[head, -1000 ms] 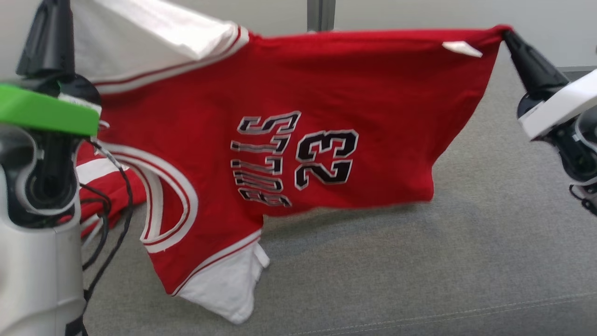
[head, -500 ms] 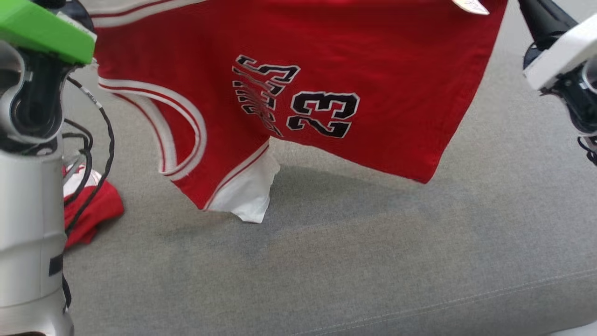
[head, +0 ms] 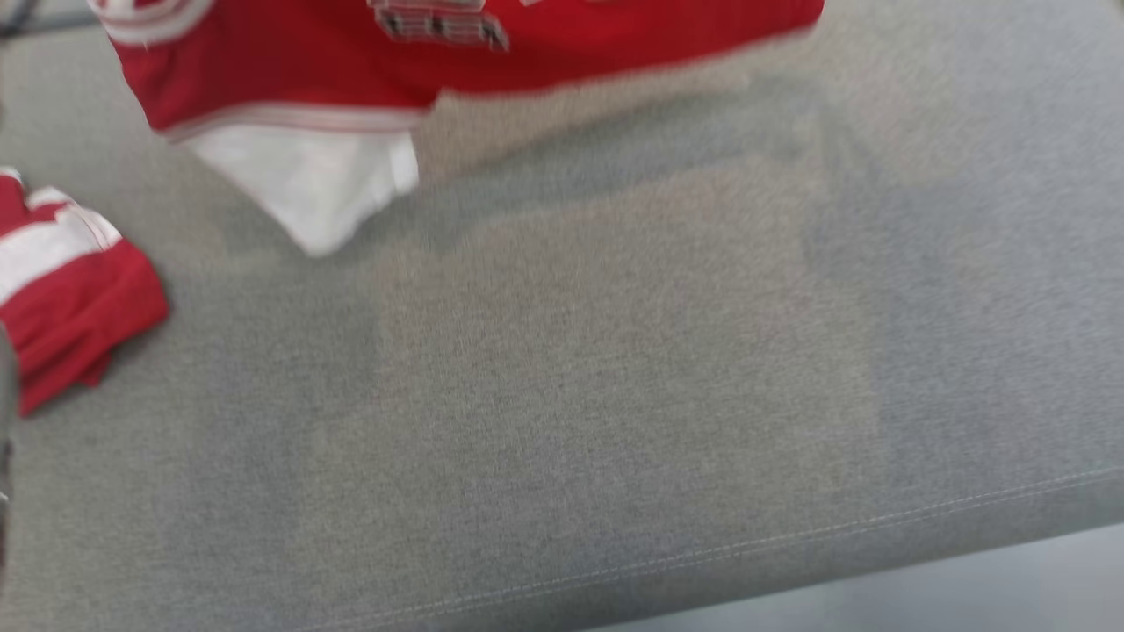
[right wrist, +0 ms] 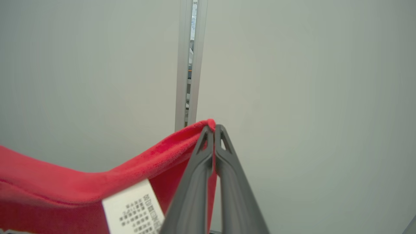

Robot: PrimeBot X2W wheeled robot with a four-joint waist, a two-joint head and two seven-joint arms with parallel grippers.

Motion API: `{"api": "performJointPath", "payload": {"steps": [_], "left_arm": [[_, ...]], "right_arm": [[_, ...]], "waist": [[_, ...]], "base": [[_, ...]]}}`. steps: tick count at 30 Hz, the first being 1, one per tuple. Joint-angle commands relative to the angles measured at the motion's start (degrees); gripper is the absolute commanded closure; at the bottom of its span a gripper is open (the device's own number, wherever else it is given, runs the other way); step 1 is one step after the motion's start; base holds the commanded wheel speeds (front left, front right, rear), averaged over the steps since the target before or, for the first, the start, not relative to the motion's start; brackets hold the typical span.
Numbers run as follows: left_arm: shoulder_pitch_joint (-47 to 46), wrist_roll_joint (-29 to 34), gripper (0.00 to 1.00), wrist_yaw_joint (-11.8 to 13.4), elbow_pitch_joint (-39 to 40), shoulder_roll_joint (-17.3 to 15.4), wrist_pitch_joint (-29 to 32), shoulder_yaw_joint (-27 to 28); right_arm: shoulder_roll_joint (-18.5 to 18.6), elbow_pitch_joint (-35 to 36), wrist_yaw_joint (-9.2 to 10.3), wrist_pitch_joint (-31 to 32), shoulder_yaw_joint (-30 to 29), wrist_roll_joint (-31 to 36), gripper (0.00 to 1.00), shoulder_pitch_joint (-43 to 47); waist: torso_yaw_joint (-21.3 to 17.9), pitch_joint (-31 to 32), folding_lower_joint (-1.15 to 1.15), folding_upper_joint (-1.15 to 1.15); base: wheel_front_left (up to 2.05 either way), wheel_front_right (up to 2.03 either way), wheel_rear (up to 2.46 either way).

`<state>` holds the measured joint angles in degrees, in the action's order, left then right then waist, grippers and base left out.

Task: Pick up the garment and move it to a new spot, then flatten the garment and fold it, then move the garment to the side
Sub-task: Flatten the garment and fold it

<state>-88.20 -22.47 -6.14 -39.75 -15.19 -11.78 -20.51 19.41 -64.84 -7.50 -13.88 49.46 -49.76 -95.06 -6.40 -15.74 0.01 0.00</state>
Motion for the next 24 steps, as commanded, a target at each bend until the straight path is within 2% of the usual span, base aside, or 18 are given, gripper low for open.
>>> {"api": "performJointPath", "payload": {"steps": [1,2,4,7,11,14,20,24], "left_arm": [[-1.7,1.5,1.0,-0.1,-0.4,0.0,-0.8,-0.3],[-4.9,2.9,1.0,0.0,-1.5,0.3,-2.2,-0.9],[-10.7,5.4,1.0,0.5,-1.2,1.1,-3.3,-0.7],[-11.9,6.7,1.0,0.0,7.6,3.1,-3.3,2.6],[-3.2,4.7,1.0,-1.2,12.1,5.2,-3.3,3.6],[3.5,0.9,1.0,-1.3,14.3,5.4,-3.4,1.0],[19.3,-8.5,1.0,-1.3,19.5,2.7,-3.4,-2.6],[34.7,-13.8,1.0,-1.3,26.1,-0.4,-3.4,-3.2]], "right_arm": [[0.1,-0.7,0.03,-0.6,-0.5,0.8,1.0,-1.6],[-0.2,-2.6,0.04,-1.1,-1.7,2.4,1.0,-4.5],[0.7,-2.1,0.05,-1.4,-6.5,7.0,1.0,-11.1],[1.8,0.8,0.03,-1.2,-13.6,15.7,1.0,-11.2],[0.8,4.1,0.01,-1.3,-20.9,25.3,1.0,-4.8],[0.3,5.8,0.05,-1.3,-24.3,29.3,1.0,1.9],[-0.2,8.8,0.05,-1.3,-27.0,32.2,1.0,14.8],[0.6,13.3,0.05,-1.3,-26.7,29.8,1.0,26.3]], "waist": [[1.4,-10.3,-0.01,0.0],[1.5,-12.0,-0.01,0.0],[1.7,-15.7,-0.01,0.0],[2.8,-21.3,-0.01,0.0],[4.4,-24.0,-0.01,0.0],[5.3,-24.0,-0.01,0.0],[6.1,-21.4,-0.01,0.0],[5.6,-16.8,-0.01,0.0]], "base": [[0.0,0.0,0.0],[0.0,0.0,0.0],[0.0,0.0,0.0],[0.0,0.0,0.0],[0.0,0.0,0.0],[0.0,0.0,0.0],[0.0,0.0,0.0],[0.0,0.0,0.0]]}}
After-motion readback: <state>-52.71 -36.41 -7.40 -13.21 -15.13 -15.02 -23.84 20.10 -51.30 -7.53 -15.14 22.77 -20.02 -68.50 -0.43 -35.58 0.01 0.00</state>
